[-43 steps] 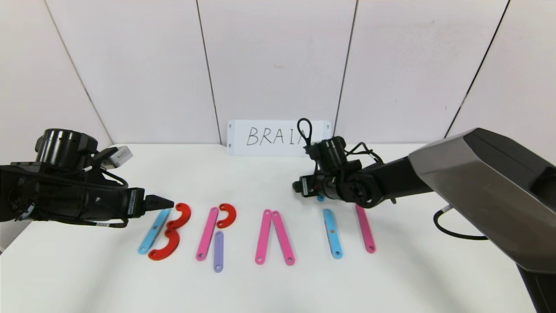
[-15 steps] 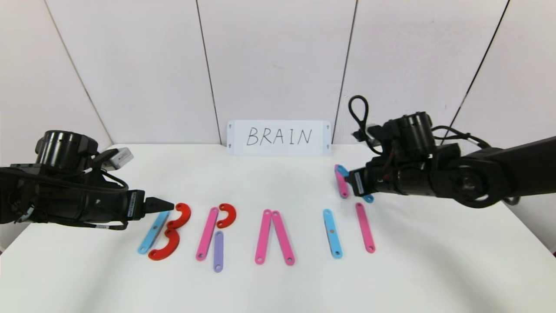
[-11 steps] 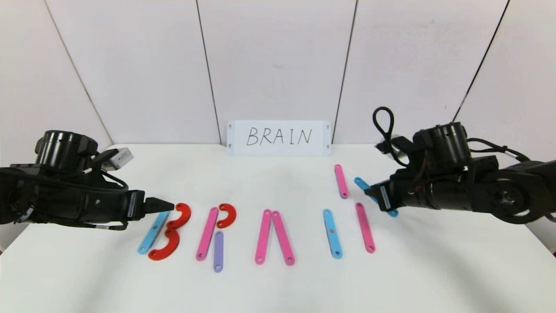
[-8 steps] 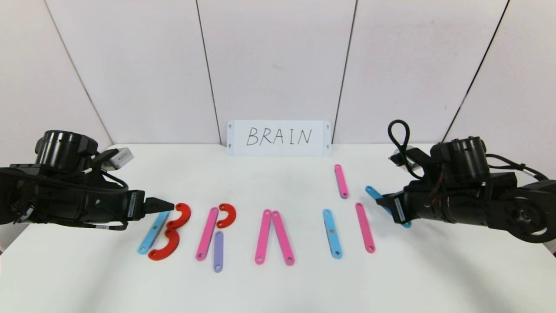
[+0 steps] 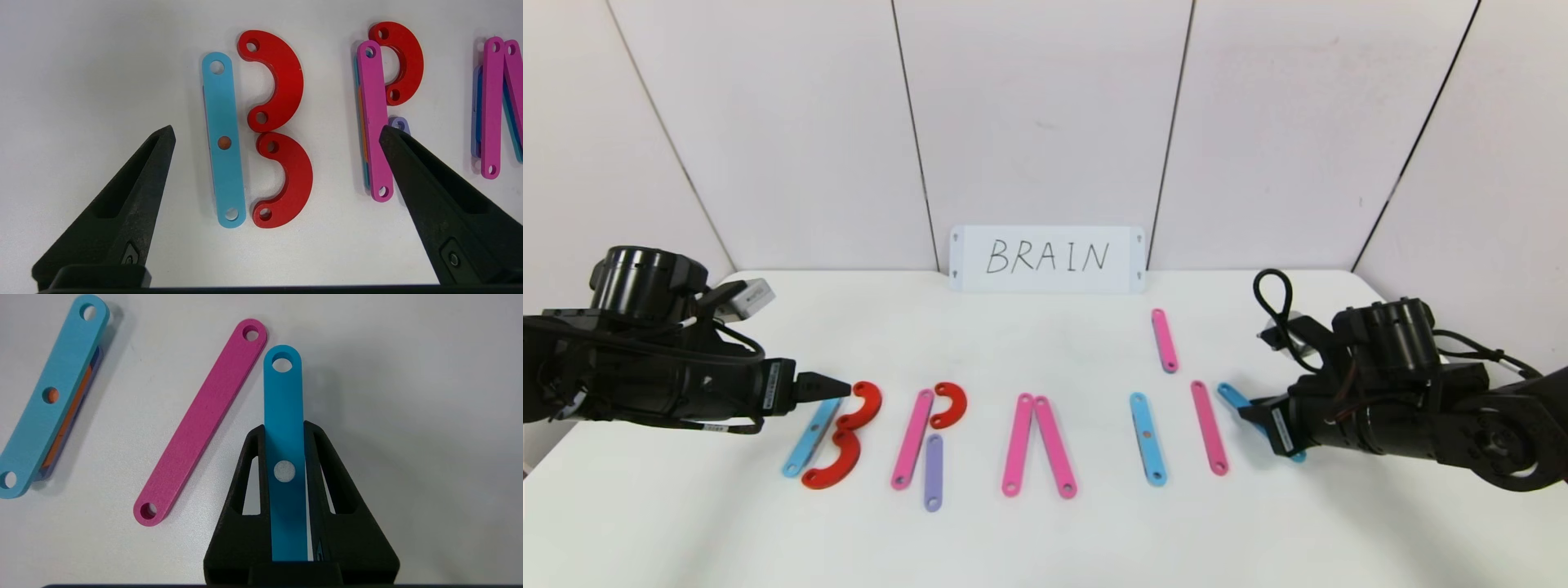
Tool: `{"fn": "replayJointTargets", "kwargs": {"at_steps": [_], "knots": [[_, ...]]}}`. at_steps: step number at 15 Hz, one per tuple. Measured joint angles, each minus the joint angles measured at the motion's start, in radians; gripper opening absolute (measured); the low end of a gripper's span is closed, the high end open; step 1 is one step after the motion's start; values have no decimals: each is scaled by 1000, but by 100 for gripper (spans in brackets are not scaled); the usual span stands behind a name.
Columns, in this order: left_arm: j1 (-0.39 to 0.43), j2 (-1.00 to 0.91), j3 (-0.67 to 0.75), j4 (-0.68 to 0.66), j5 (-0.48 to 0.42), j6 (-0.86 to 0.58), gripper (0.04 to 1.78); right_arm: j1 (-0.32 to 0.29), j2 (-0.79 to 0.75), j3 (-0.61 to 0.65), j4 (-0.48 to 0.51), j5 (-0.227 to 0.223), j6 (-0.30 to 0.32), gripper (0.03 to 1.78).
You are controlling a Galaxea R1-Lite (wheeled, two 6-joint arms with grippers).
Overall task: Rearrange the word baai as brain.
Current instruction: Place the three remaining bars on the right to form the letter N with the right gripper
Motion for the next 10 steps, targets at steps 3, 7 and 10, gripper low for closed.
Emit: {"fn": "replayJointTargets", "kwargs": {"at_steps": [3,7,10], "knots": [[0,1,0,0,0,0,174,-1,26,6,-5,0,-3,28],[0,1,0,0,1,0,174,1,57,7,-53,1,-3,28],[0,1,0,0,1,0,174,2,69,7,-64,2,-3,28]]}}
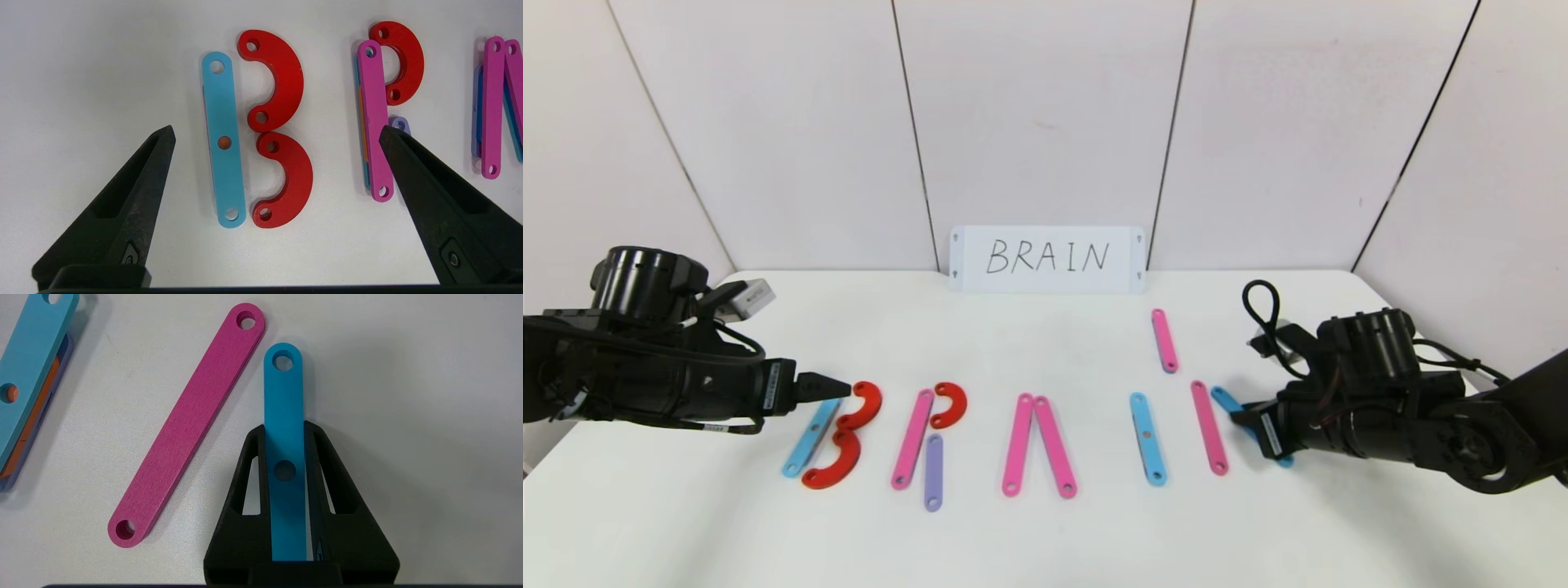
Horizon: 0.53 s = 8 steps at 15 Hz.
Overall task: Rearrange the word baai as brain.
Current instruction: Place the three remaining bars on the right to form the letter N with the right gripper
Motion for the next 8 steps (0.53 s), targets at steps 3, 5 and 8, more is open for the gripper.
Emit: {"fn": "replayJointTargets", "kwargs": {"at_steps": [3,5,8], "knots": [[0,0,0,0,0,0,174,0,3,0,-6,1,0,28],[0,0,0,0,0,0,174,0,3,0,-7,1,1,31],[0,0,0,0,0,0,174,-2,5,1,-42,-1,5,51]]}}
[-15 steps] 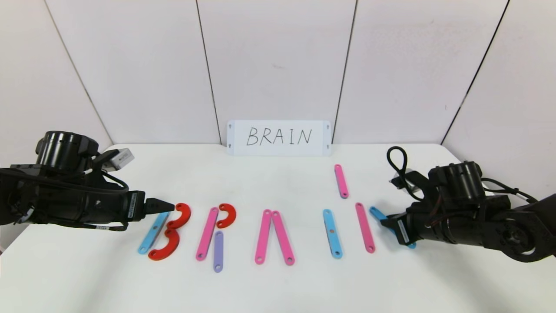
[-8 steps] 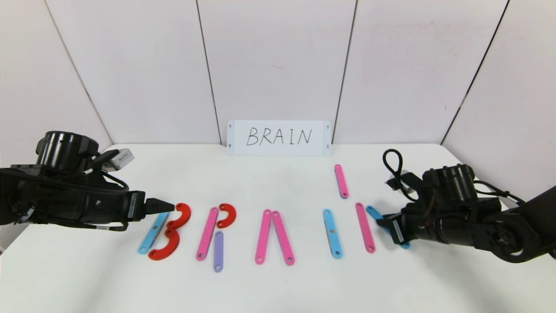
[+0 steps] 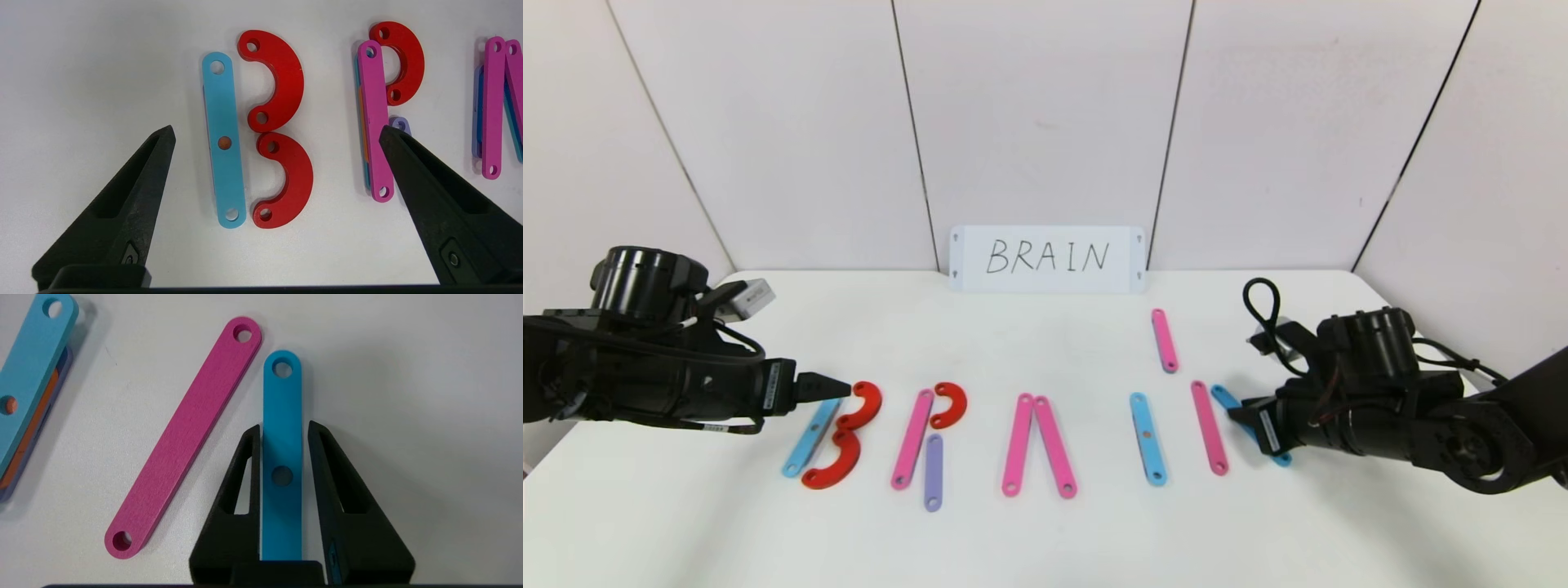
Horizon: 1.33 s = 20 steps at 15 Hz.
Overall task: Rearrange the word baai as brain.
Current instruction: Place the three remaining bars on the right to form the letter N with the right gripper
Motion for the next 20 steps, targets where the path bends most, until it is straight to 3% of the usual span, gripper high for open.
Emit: {"fn": "replayJointTargets", "kwargs": {"at_steps": [5,8,10,20], "knots": [[-3,0,3,0,0,0,174,-1,1,-1,-4,0,9,131],[-6,0,5,0,0,0,174,-3,-6,-7,-5,-1,13,163],[-6,0,5,0,0,0,174,-1,-11,-11,-5,-1,20,173],[-6,0,5,0,0,0,174,42,5,-50,-3,-26,24,173]]}}
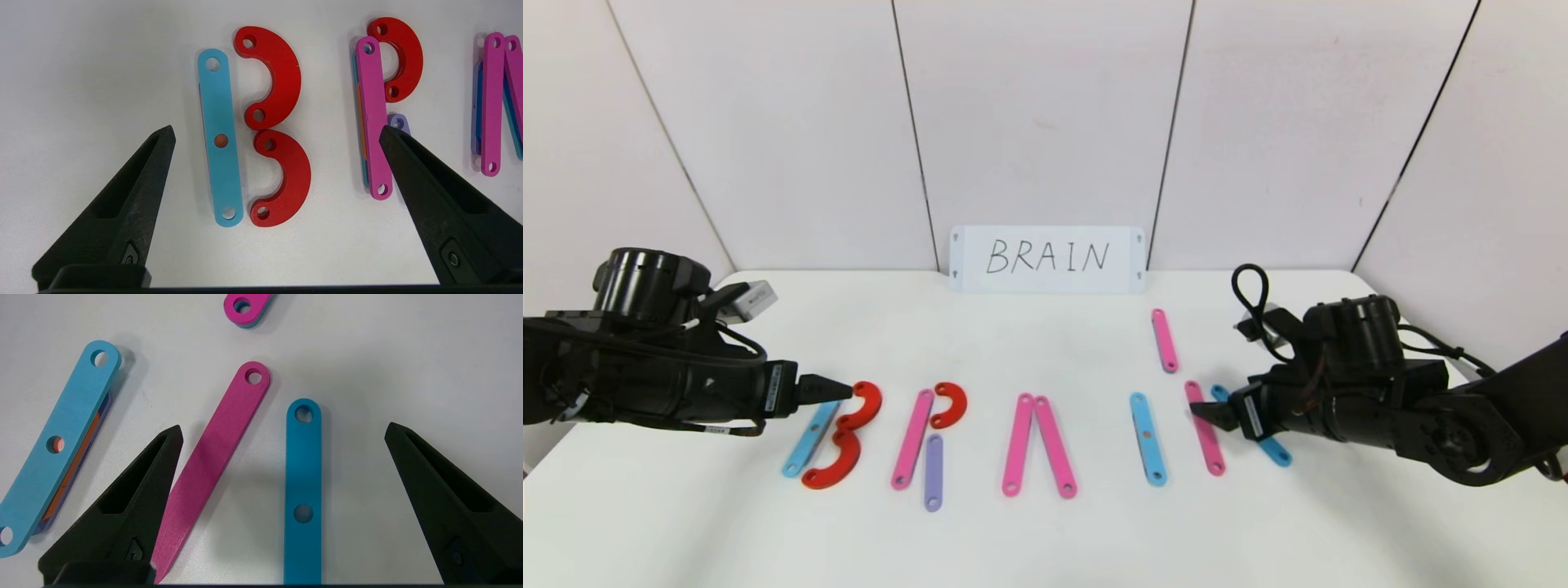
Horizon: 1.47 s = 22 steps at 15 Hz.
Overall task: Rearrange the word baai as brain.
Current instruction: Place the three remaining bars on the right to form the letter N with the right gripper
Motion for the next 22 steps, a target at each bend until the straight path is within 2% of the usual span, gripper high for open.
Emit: {"fn": "replayJointTargets", "kwargs": {"at_steps": [5,10,14,19,22], "knots": [[0,0,0,0,0,0,174,1,26,-23,1,-29,0,173],[0,0,0,0,0,0,174,4,28,-24,1,-27,3,173],[-1,1,0,0,0,0,174,45,21,-15,9,-26,75,173],[-1,1,0,0,0,0,174,53,29,-22,16,-30,94,173],[-1,1,0,0,0,0,174,55,33,-22,14,-76,90,173]]}}
